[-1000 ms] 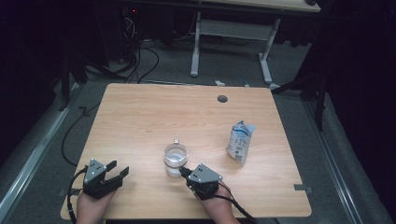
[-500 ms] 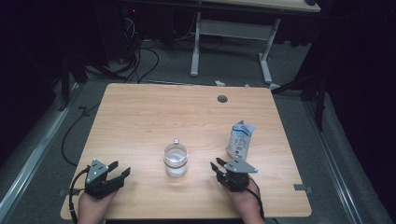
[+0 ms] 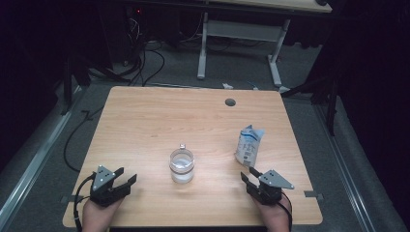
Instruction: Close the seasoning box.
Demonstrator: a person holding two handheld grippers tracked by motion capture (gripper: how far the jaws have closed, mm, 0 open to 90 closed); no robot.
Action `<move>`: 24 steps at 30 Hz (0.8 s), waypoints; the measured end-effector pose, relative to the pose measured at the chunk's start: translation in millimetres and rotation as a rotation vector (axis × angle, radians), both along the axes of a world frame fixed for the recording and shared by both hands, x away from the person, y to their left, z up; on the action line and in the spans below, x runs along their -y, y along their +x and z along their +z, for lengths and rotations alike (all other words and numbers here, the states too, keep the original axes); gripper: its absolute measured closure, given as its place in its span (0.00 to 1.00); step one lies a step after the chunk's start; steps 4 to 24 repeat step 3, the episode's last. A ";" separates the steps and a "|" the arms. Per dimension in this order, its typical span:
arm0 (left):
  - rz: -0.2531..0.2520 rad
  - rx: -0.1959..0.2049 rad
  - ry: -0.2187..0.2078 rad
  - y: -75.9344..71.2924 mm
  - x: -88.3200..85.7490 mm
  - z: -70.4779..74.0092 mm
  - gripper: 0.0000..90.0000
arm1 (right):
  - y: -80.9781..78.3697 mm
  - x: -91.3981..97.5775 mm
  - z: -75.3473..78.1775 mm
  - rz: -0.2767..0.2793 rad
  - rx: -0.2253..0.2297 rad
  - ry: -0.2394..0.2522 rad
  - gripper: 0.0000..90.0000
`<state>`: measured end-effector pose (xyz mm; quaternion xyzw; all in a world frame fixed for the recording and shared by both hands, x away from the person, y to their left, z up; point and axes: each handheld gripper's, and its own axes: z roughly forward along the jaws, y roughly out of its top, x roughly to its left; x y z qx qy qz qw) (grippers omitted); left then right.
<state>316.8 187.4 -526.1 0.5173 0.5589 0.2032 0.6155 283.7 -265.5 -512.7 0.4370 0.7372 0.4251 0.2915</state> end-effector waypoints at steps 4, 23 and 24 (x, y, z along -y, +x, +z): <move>0.000 0.001 -0.009 -0.7 -1.4 1.0 0.47 | 0.5 -0.6 0.4 -0.003 0.001 0.001 0.65; 0.000 0.001 -0.009 -0.7 -1.4 1.0 0.47 | 0.5 -0.6 0.4 -0.003 0.001 0.001 0.65; 0.000 0.001 -0.009 -0.7 -1.4 1.0 0.47 | 0.5 -0.6 0.4 -0.003 0.001 0.001 0.65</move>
